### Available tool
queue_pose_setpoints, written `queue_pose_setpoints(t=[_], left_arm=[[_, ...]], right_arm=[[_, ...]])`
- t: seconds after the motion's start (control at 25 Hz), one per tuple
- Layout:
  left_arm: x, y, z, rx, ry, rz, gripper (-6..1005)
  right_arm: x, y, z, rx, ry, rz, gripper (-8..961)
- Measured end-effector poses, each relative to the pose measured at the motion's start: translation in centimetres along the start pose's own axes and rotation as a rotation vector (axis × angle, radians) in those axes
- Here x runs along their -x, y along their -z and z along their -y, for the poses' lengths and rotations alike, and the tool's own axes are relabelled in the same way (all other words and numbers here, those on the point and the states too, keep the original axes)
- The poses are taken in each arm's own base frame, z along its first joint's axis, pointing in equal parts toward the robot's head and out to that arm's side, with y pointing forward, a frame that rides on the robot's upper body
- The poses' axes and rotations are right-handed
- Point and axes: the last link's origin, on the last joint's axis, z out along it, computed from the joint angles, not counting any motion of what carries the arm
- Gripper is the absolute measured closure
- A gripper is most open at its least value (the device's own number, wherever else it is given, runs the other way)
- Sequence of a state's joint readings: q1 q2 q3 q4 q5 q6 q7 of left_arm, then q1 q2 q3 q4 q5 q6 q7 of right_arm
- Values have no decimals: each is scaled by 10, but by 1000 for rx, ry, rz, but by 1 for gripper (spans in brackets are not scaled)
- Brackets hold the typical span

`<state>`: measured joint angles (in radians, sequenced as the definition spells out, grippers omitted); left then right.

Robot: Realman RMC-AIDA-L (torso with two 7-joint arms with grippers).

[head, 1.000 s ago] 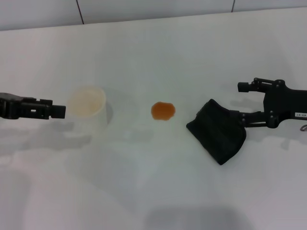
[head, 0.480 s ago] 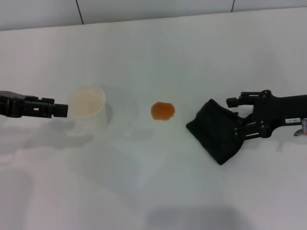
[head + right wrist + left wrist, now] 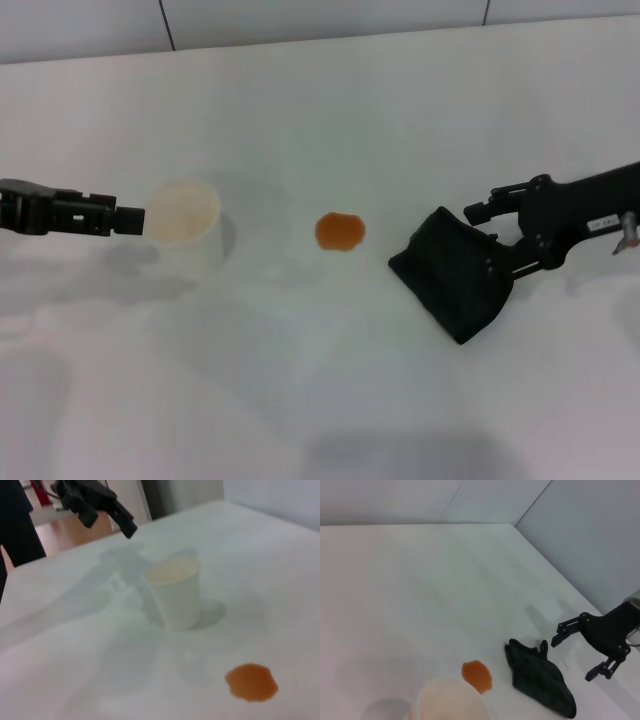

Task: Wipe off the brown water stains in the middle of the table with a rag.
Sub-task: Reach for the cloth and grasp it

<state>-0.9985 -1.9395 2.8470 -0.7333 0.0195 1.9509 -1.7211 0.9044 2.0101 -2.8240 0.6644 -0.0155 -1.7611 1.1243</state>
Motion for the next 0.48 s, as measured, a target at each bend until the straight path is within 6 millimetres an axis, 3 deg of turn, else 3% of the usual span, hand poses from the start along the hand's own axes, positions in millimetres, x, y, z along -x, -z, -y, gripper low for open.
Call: queue_pose_setpoints(t=[0.24,0.48], left_arm=[[-5,0,-1,-1,-15,-2,137],[-10,0,0,-7,-27,-11,137]], right_arm=[[27,12,11,-6,-166,-184,113],[34,8,19,-51,-277,-307,113]])
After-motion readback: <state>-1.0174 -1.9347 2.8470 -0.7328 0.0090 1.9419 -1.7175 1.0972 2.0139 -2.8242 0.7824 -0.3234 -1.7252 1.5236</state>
